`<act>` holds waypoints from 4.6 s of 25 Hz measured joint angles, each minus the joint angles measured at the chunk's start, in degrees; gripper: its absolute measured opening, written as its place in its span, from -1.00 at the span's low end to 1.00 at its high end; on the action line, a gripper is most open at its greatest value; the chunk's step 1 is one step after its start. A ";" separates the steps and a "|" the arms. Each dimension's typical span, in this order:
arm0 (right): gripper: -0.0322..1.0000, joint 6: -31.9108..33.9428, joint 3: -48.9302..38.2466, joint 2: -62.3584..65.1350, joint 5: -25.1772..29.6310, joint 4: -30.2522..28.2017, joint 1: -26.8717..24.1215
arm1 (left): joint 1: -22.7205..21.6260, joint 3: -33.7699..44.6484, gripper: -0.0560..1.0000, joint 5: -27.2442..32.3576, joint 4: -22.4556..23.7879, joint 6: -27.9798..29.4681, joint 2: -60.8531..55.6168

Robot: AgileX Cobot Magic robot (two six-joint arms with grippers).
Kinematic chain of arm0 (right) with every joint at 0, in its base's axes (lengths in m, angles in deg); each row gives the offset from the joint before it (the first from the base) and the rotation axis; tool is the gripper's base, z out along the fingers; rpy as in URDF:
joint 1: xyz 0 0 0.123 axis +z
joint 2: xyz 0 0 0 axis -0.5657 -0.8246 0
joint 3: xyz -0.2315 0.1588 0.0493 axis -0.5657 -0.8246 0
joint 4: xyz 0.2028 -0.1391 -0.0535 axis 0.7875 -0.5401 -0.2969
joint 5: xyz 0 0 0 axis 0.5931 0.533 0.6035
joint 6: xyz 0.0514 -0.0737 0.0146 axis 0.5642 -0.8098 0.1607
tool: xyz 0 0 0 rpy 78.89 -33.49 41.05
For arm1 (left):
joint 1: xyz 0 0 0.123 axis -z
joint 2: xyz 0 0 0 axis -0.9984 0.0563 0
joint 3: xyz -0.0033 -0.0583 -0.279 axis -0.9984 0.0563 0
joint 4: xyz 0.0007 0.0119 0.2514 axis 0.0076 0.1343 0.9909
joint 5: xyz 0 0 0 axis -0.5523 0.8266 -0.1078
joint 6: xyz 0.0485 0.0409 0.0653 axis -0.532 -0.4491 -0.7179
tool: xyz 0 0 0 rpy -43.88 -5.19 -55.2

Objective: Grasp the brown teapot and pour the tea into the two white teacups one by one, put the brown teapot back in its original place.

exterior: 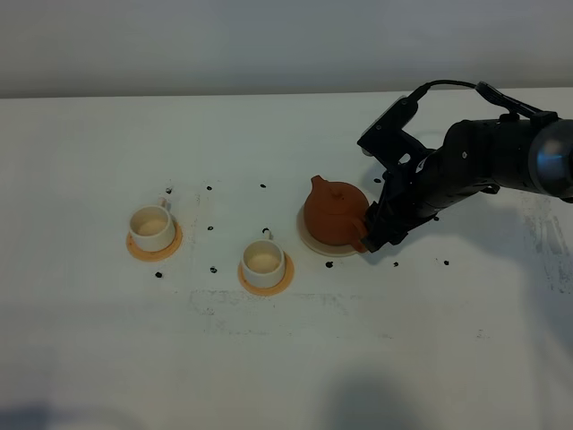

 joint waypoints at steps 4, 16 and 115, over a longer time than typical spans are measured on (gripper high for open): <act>0.16 -1.78 0.00 0.00 0.29 2.50 0.00 | 0.00 0.00 0.39 0.00 0.00 0.00 0.00; 0.16 -5.76 0.00 -0.28 1.09 6.42 0.00 | 0.00 0.00 0.39 0.00 0.00 0.00 0.00; 0.16 45.25 20.51 -7.10 30.85 -10.13 7.29 | 0.00 0.00 0.39 0.00 0.00 0.00 0.00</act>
